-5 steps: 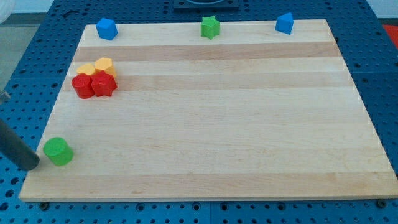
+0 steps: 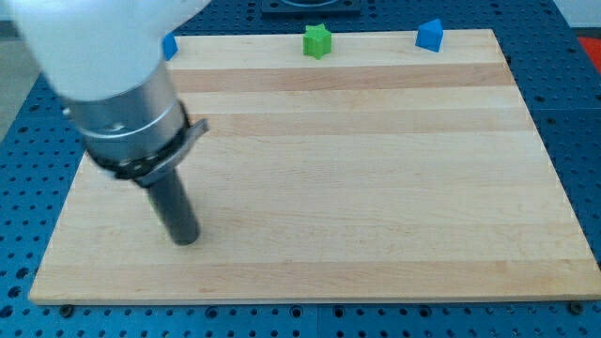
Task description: Move green circle towards center right
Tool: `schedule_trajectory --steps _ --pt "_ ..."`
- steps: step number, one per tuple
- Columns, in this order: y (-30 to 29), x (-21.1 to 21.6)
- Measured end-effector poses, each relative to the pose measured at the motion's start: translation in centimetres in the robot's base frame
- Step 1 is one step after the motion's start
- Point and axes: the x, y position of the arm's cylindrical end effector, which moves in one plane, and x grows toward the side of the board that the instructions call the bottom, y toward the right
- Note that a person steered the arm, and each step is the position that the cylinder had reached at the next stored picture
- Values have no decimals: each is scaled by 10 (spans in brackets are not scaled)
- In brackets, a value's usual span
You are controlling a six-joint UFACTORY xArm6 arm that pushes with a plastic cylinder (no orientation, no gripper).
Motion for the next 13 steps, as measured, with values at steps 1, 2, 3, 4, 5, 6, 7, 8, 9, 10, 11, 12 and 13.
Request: schedule_trajectory --steps 1,2,3,4,5,6,7,8,9,10,11,12,13 --pt "-53 4" --pt "-77 -26" --pt "-62 -44" --pt "-37 -39" --pt "-6 -41" --pt "37 -51" --pt "86 -53" --pt "128 -56" --pt "160 -73" --pt "195 -91" --pt "214 -99" --pt "191 -100" --pt "177 -112"
